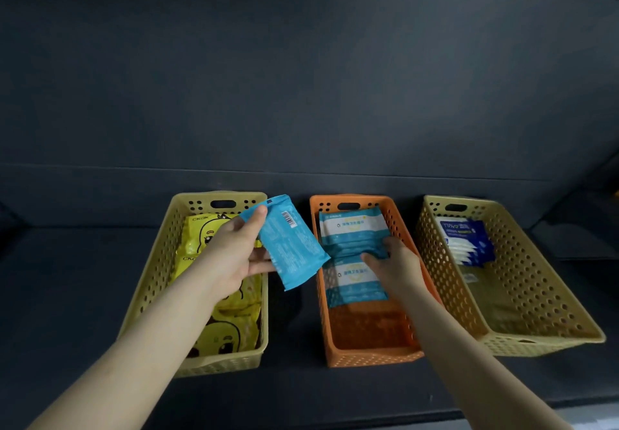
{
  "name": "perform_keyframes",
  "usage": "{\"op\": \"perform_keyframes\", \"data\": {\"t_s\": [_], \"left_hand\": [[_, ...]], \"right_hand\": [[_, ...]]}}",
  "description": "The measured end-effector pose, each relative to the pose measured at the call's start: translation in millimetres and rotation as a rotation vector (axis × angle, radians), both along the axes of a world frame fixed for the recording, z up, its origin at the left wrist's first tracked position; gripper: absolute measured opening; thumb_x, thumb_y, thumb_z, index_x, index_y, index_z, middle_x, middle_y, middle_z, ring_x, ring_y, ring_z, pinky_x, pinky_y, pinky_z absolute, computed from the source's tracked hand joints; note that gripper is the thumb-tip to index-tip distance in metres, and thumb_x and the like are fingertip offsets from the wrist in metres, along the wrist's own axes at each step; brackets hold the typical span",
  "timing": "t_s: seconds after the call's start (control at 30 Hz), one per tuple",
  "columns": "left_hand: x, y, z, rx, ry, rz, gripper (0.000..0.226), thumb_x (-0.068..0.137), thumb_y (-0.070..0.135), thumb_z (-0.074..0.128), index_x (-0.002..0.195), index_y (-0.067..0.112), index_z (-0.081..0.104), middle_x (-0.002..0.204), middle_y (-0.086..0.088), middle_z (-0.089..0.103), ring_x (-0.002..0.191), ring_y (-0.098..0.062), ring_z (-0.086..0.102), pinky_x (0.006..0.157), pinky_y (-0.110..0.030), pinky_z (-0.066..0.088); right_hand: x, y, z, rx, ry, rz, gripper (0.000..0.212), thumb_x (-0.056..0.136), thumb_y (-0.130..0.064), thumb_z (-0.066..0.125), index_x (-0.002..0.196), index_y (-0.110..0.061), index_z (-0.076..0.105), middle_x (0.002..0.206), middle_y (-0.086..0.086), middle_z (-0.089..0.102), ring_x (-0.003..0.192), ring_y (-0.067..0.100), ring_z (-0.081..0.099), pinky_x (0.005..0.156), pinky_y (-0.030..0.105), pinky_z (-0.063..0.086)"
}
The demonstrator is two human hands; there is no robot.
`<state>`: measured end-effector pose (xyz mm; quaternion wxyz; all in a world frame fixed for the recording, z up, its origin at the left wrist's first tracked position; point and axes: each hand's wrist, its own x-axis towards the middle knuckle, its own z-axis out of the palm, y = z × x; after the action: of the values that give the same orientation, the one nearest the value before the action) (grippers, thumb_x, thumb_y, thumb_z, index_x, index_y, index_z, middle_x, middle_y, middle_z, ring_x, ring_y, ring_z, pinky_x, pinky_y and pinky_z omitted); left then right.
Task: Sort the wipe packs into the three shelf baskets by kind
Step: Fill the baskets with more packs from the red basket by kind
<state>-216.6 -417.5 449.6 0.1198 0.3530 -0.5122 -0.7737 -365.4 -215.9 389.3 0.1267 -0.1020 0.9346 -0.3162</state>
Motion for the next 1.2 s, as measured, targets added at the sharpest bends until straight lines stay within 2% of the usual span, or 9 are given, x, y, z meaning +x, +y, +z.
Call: {"op": "perform_keyframes", "data": {"t_s": [0.1, 0.2, 0.37, 0.5, 0.6, 0.7, 0.87, 1.0, 1.2], "left_hand": [[-4.5, -2.0, 3.4, -0.003, 0.005, -0.045, 0.029, 0.093, 0.040, 0.054, 0.112, 0.018, 0.055, 0.100, -0.007, 0.070, 0.084, -0.025, 0.073, 0.066, -0.047, 0.060], [-10.6, 0.8, 5.6, 0.021, 0.038, -0.135, 0.033, 0.095, 0.041, 0.051, 0.118, 0.017, 0.054, 0.100, -0.007, 0.069, 0.081, -0.026, 0.073, 0.073, -0.052, 0.059], [-24.8, 9.8, 2.5, 0.055, 0.089, -0.281, 0.038, 0.097, 0.037, 0.047, 0.126, 0.012, 0.051, 0.116, -0.013, 0.067, 0.097, -0.032, 0.070, 0.078, -0.051, 0.058], [-34.4, 16.8, 0.7, -0.012, 0.140, -0.400, 0.035, 0.097, 0.033, 0.047, 0.122, 0.010, 0.055, 0.121, -0.015, 0.065, 0.106, -0.027, 0.067, 0.095, -0.047, 0.051], [-37.2, 14.1, -1.4, -0.143, 0.159, -0.511, 0.035, 0.096, 0.036, 0.044, 0.116, 0.013, 0.061, 0.123, -0.006, 0.065, 0.115, -0.018, 0.061, 0.106, -0.037, 0.043], [-39.7, 8.0, -7.2, -0.240, 0.128, -0.534, 0.045, 0.093, 0.050, 0.040, 0.122, 0.022, 0.060, 0.133, 0.008, 0.056, 0.127, -0.011, 0.049, 0.111, -0.036, 0.035], [-49.2, 7.5, -21.1, -0.394, 0.044, -0.472, 0.069, 0.077, 0.072, 0.043, 0.138, 0.041, 0.043, 0.148, 0.018, 0.036, 0.139, -0.005, 0.028, 0.118, -0.042, 0.022], [-59.3, 17.5, -29.3, -0.222, 0.023, -0.475, 0.066, 0.094, 0.048, 0.048, 0.151, 0.035, 0.017, 0.159, 0.012, 0.015, 0.145, -0.010, 0.016, 0.120, -0.044, 0.015], [-62.3, 21.1, -44.1, -0.284, -0.092, -0.570, 0.073, 0.099, 0.020, 0.048, 0.150, 0.043, 0.001, 0.158, 0.010, 0.020, 0.141, -0.015, 0.029, 0.117, -0.049, 0.023]], "right_hand": [[10.7, 6.8, 11.9, 0.052, 0.148, 0.022, 0.037, 0.091, -0.036, 0.061, 0.119, -0.011, 0.058, 0.108, 0.004, 0.067, 0.085, 0.016, 0.061, 0.070, 0.028, 0.051], [21.7, 11.5, 25.7, 0.034, 0.255, -0.002, 0.035, 0.095, -0.045, 0.049, 0.098, -0.013, 0.064, 0.079, 0.002, 0.070, 0.066, 0.018, 0.066, 0.060, 0.038, 0.058], [32.5, -1.2, 63.3, -0.473, -0.812, -0.156, 0.057, 0.095, -0.063, 0.032, 0.101, -0.014, 0.062, 0.072, 0.013, 0.072, 0.052, 0.019, 0.060, 0.051, 0.027, 0.047], [31.3, -0.9, 62.2, -0.730, -1.008, -0.190, 0.054, 0.093, -0.060, 0.042, 0.118, -0.013, 0.054, 0.088, 0.017, 0.074, 0.057, 0.017, 0.067, 0.050, 0.025, 0.053], [27.8, 2.7, 60.0, -0.926, -0.941, -0.293, 0.037, 0.090, -0.035, 0.063, 0.109, -0.004, 0.061, 0.090, 0.019, 0.072, 0.065, 0.018, 0.068, 0.051, 0.024, 0.057], [24.0, 12.5, 51.3, -1.054, -0.773, -0.265, 0.009, 0.085, -0.009, 0.067, 0.088, -0.004, 0.059, 0.107, 0.015, 0.065, 0.094, 0.024, 0.067, 0.067, 0.030, 0.061], [27.7, 18.6, 38.6, -0.838, -0.432, -0.302, 0.036, 0.083, -0.003, 0.069, 0.111, -0.016, 0.051, 0.119, 0.005, 0.053, 0.100, 0.029, 0.065, 0.072, 0.044, 0.061], [29.6, 20.3, 22.7, -0.630, -0.219, -0.205, 0.050, 0.083, -0.001, 0.070, 0.118, -0.025, 0.044, 0.116, 0.008, 0.060, 0.094, 0.022, 0.067, 0.066, 0.040, 0.061], [32.5, 18.3, 4.5, -0.383, -0.138, -0.178, 0.055, 0.082, -0.007, 0.073, 0.125, -0.023, 0.042, 0.117, 0.003, 0.056, 0.098, 0.021, 0.064, 0.069, 0.040, 0.061]]}}
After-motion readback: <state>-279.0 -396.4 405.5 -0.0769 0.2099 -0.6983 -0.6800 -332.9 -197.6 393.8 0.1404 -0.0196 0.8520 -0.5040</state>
